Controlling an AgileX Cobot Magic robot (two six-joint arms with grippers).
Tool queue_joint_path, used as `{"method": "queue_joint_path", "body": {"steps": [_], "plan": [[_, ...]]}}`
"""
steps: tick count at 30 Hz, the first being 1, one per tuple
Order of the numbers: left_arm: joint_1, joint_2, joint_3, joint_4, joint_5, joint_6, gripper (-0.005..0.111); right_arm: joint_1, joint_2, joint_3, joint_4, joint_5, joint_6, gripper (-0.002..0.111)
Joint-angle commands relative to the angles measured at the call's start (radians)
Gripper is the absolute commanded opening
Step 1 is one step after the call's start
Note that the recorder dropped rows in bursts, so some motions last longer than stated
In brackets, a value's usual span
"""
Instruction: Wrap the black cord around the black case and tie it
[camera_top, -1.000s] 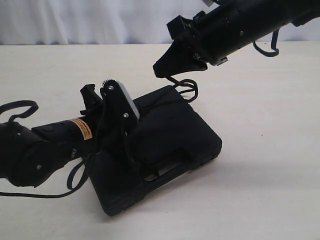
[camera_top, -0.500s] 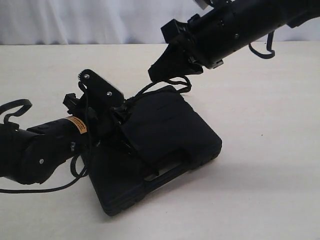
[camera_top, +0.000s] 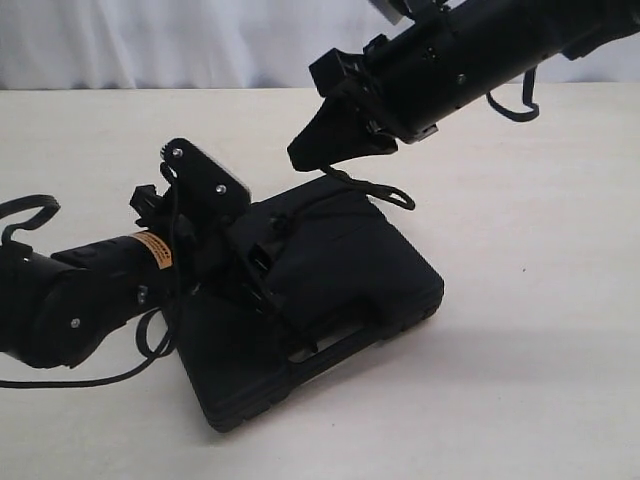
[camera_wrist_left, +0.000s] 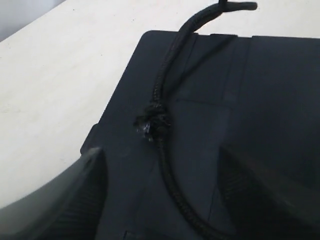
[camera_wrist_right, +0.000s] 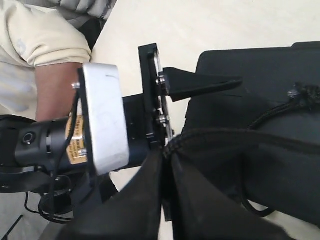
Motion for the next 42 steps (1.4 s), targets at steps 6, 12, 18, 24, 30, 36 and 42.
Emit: {"method": "queue_joint_path", "body": {"steps": [6,12,18,24,30,36,42], "plan": [[0.0,-0.182,-0.019,0.009,0.026,-0.011,0.063,-0.005,0.008,-0.009,-0.024,-0.003,-0.017,0.004],[0.0,-0.193,-0.058,0.103,0.034,-0.02,0.063,-0.005,0.008,-0.067,-0.049,0.051,-0.011,0.004],[0.0,-0.186,-0.106,0.377,-0.007,-0.252,0.063,-0.005,0.008,-0.088,-0.016,0.1,-0.011,0.004],[0.0,-0.076,-0.165,0.396,-0.024,-0.26,0.063,-0.005,0.008,-0.088,-0.014,0.116,-0.011,0.004],[0.0,-0.017,-0.199,0.401,-0.036,-0.272,0.063,-0.005,0.008,-0.088,-0.014,0.116,-0.011,0.004],[0.0,-0.015,-0.199,0.401,-0.009,-0.272,0.043,-0.005,0.008,-0.088,-0.014,0.115,-0.011,0.004],[0.0,-0.015,-0.199,0.406,-0.033,-0.272,0.016,-0.005,0.008,-0.088,-0.014,0.115,0.001,0.004]]}}
